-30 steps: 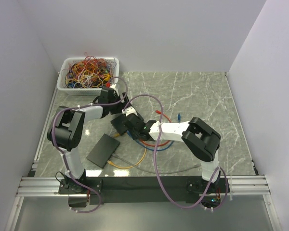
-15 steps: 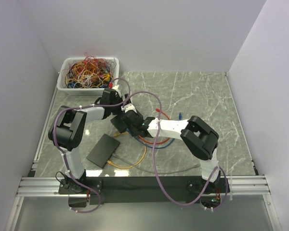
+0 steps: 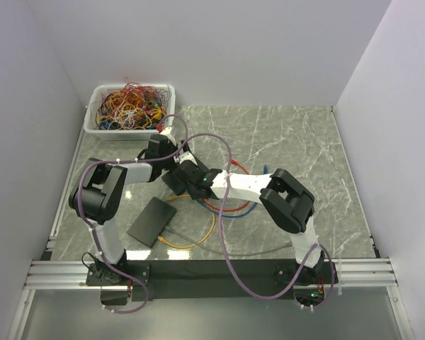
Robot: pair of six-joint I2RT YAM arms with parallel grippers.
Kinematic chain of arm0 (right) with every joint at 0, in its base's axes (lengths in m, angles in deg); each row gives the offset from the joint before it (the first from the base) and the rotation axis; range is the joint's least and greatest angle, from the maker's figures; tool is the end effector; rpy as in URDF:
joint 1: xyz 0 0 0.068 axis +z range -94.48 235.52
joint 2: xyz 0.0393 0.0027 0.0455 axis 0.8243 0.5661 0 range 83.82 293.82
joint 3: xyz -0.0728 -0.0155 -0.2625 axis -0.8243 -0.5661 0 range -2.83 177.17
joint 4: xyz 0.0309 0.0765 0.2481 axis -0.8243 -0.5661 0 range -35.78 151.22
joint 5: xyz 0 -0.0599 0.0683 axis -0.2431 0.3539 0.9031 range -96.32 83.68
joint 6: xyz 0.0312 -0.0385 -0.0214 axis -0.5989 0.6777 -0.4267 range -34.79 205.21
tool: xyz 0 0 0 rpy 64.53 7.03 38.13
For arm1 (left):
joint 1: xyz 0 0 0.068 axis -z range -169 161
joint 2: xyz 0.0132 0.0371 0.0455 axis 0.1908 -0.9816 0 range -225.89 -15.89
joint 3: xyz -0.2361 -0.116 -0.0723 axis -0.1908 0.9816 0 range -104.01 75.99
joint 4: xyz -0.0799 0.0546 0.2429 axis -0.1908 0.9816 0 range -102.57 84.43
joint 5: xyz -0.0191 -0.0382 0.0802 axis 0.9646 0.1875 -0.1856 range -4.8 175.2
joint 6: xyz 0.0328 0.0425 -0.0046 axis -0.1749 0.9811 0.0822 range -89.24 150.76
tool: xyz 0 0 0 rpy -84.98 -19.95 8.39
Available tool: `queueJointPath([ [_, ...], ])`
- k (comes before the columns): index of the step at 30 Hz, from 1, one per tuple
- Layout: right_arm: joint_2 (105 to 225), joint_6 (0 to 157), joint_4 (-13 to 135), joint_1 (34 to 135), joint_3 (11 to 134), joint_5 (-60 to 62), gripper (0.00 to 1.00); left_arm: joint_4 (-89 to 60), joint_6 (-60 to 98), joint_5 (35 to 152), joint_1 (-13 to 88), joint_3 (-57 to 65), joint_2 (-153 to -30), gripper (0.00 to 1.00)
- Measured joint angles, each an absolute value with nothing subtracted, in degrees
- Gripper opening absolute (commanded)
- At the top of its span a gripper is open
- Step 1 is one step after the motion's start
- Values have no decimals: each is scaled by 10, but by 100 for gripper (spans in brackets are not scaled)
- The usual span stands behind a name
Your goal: Insert the plug into the switch port
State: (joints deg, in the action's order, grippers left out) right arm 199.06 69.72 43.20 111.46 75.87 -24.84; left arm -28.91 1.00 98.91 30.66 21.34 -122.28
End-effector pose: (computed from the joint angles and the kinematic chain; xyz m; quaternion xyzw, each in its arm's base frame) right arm 0.2489 0.3479 0.1668 -0.2790 0.8991 0.0509 0.3333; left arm 0.3567 -0.1363 0.1487 -0.0231 0.8837 -0.2867 0.3693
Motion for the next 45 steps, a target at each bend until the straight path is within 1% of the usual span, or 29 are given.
queueJointPath([
  [3,2000,703,427,1115,770,-255,0,-303,8,971,307,231,-1213,88],
  [7,2004,714,428,1114,771,-265,0,-307,-4,948,307,247,-1201,86],
  [10,2004,729,436,1108,769,-264,0,-308,-12,934,307,255,-1196,79],
  [11,2004,734,441,1105,766,-263,0,-308,-15,928,307,256,-1195,73],
  [13,2003,749,452,1099,759,-261,0,-305,-17,921,307,256,-1195,67],
  [14,2002,755,458,1098,755,-259,0,-304,-18,917,307,256,-1195,62],
  [16,1999,769,471,1096,744,-254,0,-299,-18,907,306,256,-1195,56],
  [21,1983,808,514,1092,710,-236,0,-299,-23,904,305,256,-1195,51],
  [27,1979,842,531,1091,698,-229,0,-301,-25,904,304,256,-1195,46],
  [37,1974,881,530,1089,698,-225,0,-307,-23,903,303,256,-1196,24],
  [45,1973,894,531,1079,702,-210,0,-327,-23,904,303,262,-1198,21],
])
